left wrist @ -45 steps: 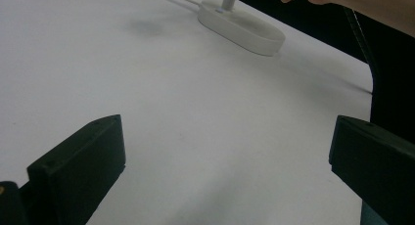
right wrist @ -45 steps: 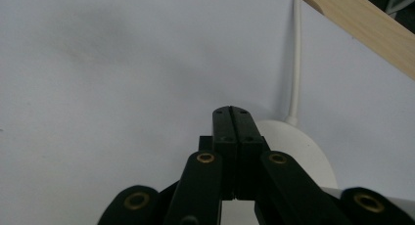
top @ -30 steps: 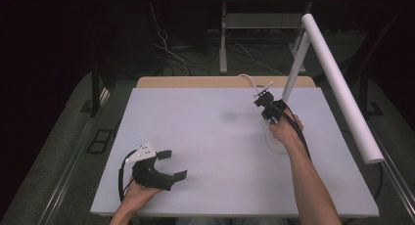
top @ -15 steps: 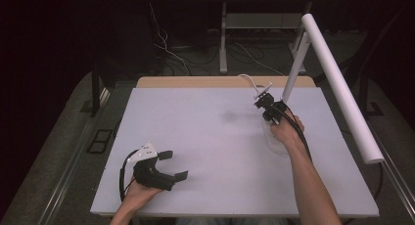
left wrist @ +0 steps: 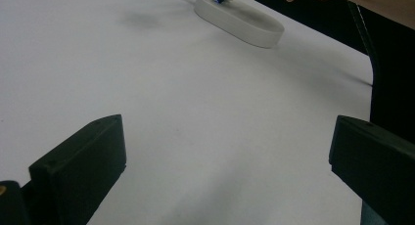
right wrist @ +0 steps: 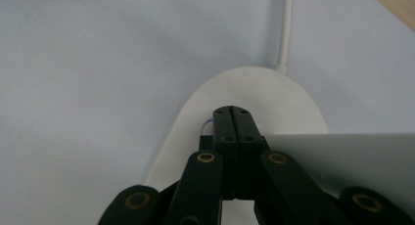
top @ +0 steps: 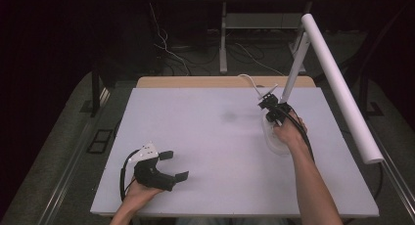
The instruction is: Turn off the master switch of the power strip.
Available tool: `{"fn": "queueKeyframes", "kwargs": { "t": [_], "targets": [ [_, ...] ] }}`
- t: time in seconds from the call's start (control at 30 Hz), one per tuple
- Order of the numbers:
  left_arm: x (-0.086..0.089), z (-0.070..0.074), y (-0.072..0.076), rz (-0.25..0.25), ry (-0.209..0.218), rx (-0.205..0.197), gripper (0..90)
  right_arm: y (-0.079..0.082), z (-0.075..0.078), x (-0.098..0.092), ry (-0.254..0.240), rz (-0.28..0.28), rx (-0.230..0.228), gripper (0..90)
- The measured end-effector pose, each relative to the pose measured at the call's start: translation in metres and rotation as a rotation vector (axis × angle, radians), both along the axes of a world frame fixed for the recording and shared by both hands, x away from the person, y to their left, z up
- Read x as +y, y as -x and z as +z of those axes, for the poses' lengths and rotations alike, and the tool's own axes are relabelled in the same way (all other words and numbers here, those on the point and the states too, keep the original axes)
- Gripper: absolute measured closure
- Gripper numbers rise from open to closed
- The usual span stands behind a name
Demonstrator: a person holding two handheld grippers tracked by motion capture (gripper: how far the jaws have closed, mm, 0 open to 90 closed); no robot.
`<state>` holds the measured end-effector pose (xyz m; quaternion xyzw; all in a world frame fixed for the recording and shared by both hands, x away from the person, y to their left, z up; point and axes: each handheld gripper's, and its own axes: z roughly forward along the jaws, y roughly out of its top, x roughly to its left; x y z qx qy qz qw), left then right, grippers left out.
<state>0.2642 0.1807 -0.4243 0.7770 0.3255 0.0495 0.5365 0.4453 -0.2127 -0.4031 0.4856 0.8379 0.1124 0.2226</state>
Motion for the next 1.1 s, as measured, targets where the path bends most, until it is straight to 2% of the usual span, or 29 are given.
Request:
{"fn": "queueKeyframes", "kwargs": {
  "t": [0.6,0.73,0.83,1.1],
  "targets": [
    [0.0014,-0.0012,-0.0017,0.007,0.003,0.007,0.0,0.0004,-0.0005,0.0011,0.026,0.02,-0.028,89.5],
    [0.0015,-0.0013,-0.0018,0.007,0.003,0.007,0.0,0.0001,0.0006,0.0017,0.02,0.017,-0.036,89.5],
    [0.0018,-0.0013,-0.0019,0.007,0.002,0.009,0.0,-0.001,0.001,0.0014,-0.017,0.003,-0.022,89.5],
    [0.0016,-0.0018,-0.0019,0.004,-0.003,0.014,0.0,-0.0016,-0.0008,0.0012,-0.019,-0.002,-0.016,89.5]
  ]
}}
